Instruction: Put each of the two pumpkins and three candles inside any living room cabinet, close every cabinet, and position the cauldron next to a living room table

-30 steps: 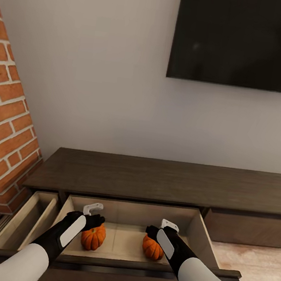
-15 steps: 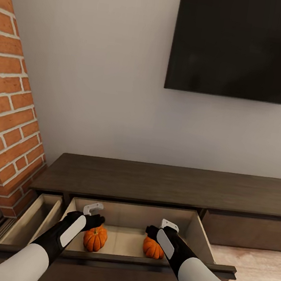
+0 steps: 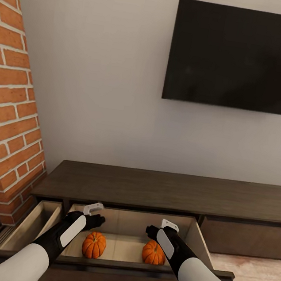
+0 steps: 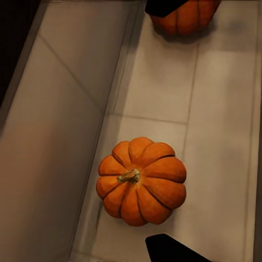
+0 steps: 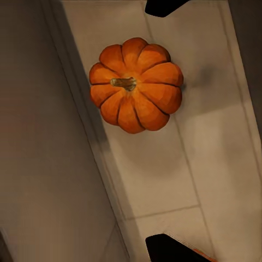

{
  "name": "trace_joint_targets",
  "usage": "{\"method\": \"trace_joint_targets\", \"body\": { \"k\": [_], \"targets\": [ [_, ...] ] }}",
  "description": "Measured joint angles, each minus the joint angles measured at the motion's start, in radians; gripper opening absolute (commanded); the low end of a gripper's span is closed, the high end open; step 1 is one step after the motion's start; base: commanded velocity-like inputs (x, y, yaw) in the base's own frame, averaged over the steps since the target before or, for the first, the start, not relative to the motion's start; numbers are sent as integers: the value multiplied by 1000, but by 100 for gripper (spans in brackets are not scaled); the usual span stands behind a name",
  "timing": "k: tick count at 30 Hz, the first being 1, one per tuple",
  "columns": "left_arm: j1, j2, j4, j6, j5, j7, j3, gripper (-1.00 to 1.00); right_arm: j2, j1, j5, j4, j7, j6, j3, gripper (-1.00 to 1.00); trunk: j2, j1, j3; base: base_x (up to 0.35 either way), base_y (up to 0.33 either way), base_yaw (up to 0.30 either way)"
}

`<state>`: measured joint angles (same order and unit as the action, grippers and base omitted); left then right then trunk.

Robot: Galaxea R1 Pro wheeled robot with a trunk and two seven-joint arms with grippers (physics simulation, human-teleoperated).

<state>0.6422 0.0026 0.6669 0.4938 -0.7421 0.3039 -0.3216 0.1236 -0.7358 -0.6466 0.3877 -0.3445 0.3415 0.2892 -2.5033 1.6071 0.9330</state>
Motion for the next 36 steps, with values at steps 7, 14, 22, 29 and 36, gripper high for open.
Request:
{"method": "trace_joint_targets", "body": {
  "k": [7, 14, 22, 29, 36],
  "targets": [
    [0, 0, 0, 0, 0, 0, 0, 100, 0, 0, 0, 0, 0, 0, 0, 100, 2, -3, -27, -77, 0, 0],
    [0, -2, -1, 0, 1, 0, -1, 100, 0, 0, 0, 0, 0, 0, 0, 100, 3, -6, -54, -227, 0, 0],
    [0, -2, 0, 0, 2, 0, -1, 100, 0, 0, 0, 0, 0, 0, 0, 100, 49, -32, -80, -132, 0, 0],
    [0, -2, -1, 0, 2, 0, -1, 100, 0, 0, 0, 0, 0, 0, 0, 100, 98, -58, -102, -262, 38, 0],
    [0, -2, 0, 0, 2, 0, -1, 100, 0, 0, 0, 0, 0, 0, 0, 100, 147, -85, -124, -326, 78, 0]
  ]
}}
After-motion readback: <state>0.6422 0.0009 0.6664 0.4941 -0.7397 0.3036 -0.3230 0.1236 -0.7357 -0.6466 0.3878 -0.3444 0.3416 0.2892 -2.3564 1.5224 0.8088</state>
